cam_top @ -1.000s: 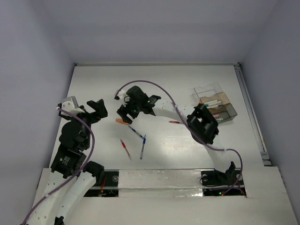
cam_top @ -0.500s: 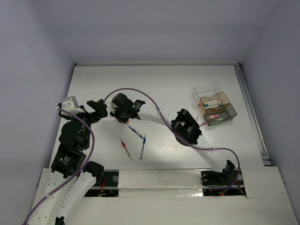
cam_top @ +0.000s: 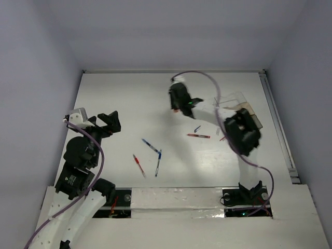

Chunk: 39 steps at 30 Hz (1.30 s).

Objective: Sort the stationery into containers
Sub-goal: Pick up the pen from the center of the board, then place the pen in the storage box.

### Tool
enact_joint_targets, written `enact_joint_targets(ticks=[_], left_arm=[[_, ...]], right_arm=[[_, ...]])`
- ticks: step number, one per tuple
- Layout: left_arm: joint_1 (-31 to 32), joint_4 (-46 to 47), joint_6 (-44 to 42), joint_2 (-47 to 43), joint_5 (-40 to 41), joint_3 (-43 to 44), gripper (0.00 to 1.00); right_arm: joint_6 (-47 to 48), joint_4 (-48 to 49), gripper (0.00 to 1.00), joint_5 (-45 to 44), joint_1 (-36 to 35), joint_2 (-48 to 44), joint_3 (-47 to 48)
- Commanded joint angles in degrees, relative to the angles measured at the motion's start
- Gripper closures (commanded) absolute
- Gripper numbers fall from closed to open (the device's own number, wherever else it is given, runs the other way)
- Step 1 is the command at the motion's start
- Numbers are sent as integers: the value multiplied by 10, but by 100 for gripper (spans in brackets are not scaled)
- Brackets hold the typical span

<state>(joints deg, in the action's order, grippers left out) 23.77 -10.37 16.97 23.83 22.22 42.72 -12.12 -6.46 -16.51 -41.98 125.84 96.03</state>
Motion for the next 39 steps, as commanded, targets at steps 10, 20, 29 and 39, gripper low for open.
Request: enact_joint_targets(ticks=[10, 20, 29, 39], left_arm=[[99, 39, -9, -20, -65, -4, 1], [134, 37, -13, -19, -75, -4, 1], [139, 35, -15, -17, -75, -3, 1], [139, 33, -17, -13, -74, -3, 1]], right_arm=[[-298, 67, 100, -266, 218, -621, -520], [-370, -15, 100, -269, 328, -618, -568], [-419, -21, 87, -242, 356, -551, -565], [-346, -9, 20, -210, 356, -557, -545]])
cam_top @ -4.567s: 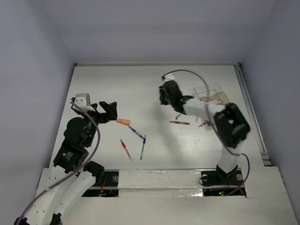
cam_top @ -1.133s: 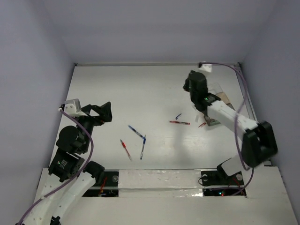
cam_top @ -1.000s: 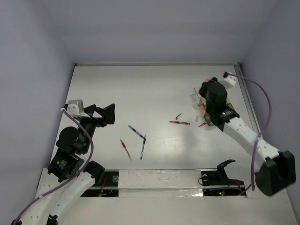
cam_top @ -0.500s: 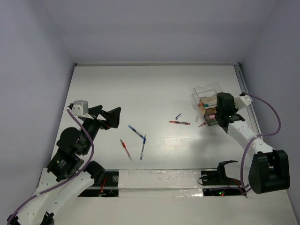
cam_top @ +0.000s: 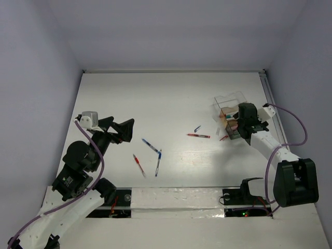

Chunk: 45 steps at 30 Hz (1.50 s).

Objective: Sort the stationery into containers
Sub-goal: Place the pen in the storage box, then pick up the pen from the center of the board.

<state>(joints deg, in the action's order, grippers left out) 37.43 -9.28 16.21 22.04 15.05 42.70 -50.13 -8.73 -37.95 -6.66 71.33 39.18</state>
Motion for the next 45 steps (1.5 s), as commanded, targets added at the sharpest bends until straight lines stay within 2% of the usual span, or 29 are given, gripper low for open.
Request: enact_joint_targets(ticks=[1, 5, 6, 7, 9, 11, 12, 14, 15, 19, 20, 27, 31, 36, 42, 44, 45], left_arm=[[3, 22, -9, 5, -1, -2, 1], [3, 20, -9, 10, 5, -1, 1], [3, 19, -9, 12, 7, -1, 1], [3, 18, -9, 14, 9, 0, 1], [3, 15, -8, 17, 18, 1, 1], [-4, 14, -7, 20, 28, 2, 1], [-4, 13, -7, 21, 31, 2, 1], [-23, 10, -4, 27, 40, 2, 1], [-28, 8, -3, 29, 43, 3, 1], [-63, 5, 3, 41, 55, 3, 1], [-70, 4, 5, 43, 60, 4, 1], [-119, 0, 13, 45, 81, 5, 4], [-140, 0, 13, 45, 82, 5, 5], [-146, 1, 12, 45, 82, 5, 5], [-151, 1, 12, 41, 80, 5, 5], [-151, 2, 12, 40, 76, 4, 5], [-151, 3, 12, 40, 75, 4, 5]], right_arm=[[54, 10, 19, 5, 3, -15, 35], [141, 22, 18, 64, 3, -40, 66], [171, 32, 20, 142, -2, -53, 71], [213, 41, 21, 176, -12, -56, 77], [259, 43, 22, 260, -71, -45, 113], [312, -4, 24, 283, -127, -12, 154], [331, -20, 24, 317, -178, 8, 196], [360, -53, 29, 351, -223, 75, 232], [369, -59, 30, 394, -269, 98, 262], [418, -86, 32, 384, -379, 220, 350], [424, -101, 33, 383, -394, 269, 369], [484, -187, 39, 350, -480, 462, 548], [495, -227, 41, 343, -499, 522, 607], [494, -242, 45, 351, -517, 557, 623], [474, -273, 69, 349, -528, 607, 664], [460, -275, 94, 342, -528, 618, 677], [455, -269, 100, 339, -528, 622, 676]])
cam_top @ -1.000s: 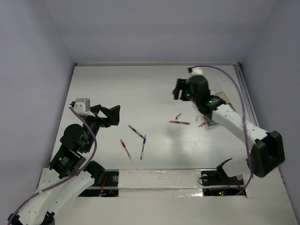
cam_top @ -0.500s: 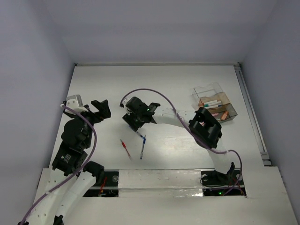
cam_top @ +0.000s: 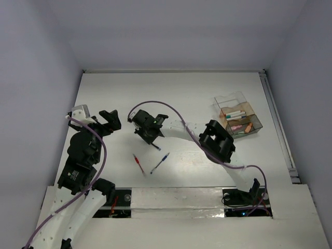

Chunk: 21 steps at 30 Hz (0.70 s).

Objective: Sort the stationery into containers
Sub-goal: Pick up the pen from the center of the board.

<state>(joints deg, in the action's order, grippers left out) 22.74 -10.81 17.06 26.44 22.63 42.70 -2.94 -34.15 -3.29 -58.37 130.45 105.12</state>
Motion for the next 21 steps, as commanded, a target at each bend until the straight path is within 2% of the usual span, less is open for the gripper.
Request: enact_joint_targets(ticks=[1, 4, 6, 8, 10, 11, 16, 21], left_arm=[[-4, 18, 3, -2, -4, 4, 5], [-4, 21, 5, -1, -14, 3, 6], [-4, 27, 12, 1, -36, 3, 6], [-4, 36, 24, 5, -69, 1, 8], [2, 50, 33, 12, -113, 1, 12], [8, 56, 40, 15, -148, -1, 13], [8, 81, 57, 45, -260, -7, 28], [8, 105, 75, 77, -354, 3, 35]], right_arm=[[-19, -4, 100, -21, -10, 31, 15], [-51, 60, 100, -42, 12, 15, 12], [-102, 136, 100, -47, 46, -5, 0], [-160, 214, 100, -44, 71, -62, -31], [-198, 334, 100, -34, 99, -113, -100], [-217, 411, 100, -37, 99, -168, -125], [-243, 522, 100, -49, 106, -302, -266], [-293, 596, 100, -7, 106, -400, -353]])
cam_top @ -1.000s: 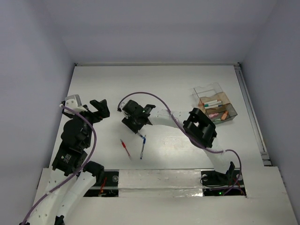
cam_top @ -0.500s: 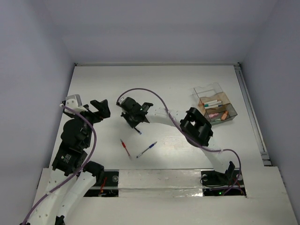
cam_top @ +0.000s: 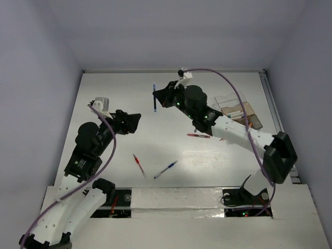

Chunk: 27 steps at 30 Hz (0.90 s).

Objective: Sort the stationery into containers
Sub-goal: Pick up the pen from the center of the board.

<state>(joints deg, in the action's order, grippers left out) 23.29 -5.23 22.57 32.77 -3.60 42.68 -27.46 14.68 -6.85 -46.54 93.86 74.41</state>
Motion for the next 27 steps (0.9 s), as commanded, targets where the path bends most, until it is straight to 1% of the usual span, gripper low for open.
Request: enact_joint_targets(ticks=[1, 2, 3, 4, 7, 10, 12, 16, 22, 24, 27], left_arm=[[3, 49, 23, 24, -102, 5, 35], [3, 61, 27, 29, -112, 6, 35], [3, 81, 31, 34, -138, 5, 35], [3, 89, 42, 46, -150, 5, 35], [3, 131, 66, 62, -199, 0, 34], [3, 172, 81, 61, -223, -15, 34], [3, 184, 92, 62, -229, -22, 34], [3, 175, 95, 82, -233, -27, 37], [3, 173, 94, 75, -223, -37, 43], [3, 169, 92, 75, -219, -34, 47], [3, 167, 87, 76, -216, -34, 49]], right_arm=[[-56, 112, 100, 49, -13, -44, -52], [-71, 117, 100, 61, -13, -51, -59], [-80, 130, 100, 78, -13, -55, -68], [-87, 136, 100, 108, -13, -64, -73], [-117, 159, 100, 147, -13, -72, -88], [-131, 165, 100, 160, -13, -76, -99], [-139, 172, 100, 167, -13, -77, -104], [-155, 195, 100, 177, -13, -83, -119], [-173, 212, 100, 184, -13, -90, -124], [-180, 217, 100, 189, -13, -89, -124], [-185, 213, 100, 204, -13, -88, -121]])
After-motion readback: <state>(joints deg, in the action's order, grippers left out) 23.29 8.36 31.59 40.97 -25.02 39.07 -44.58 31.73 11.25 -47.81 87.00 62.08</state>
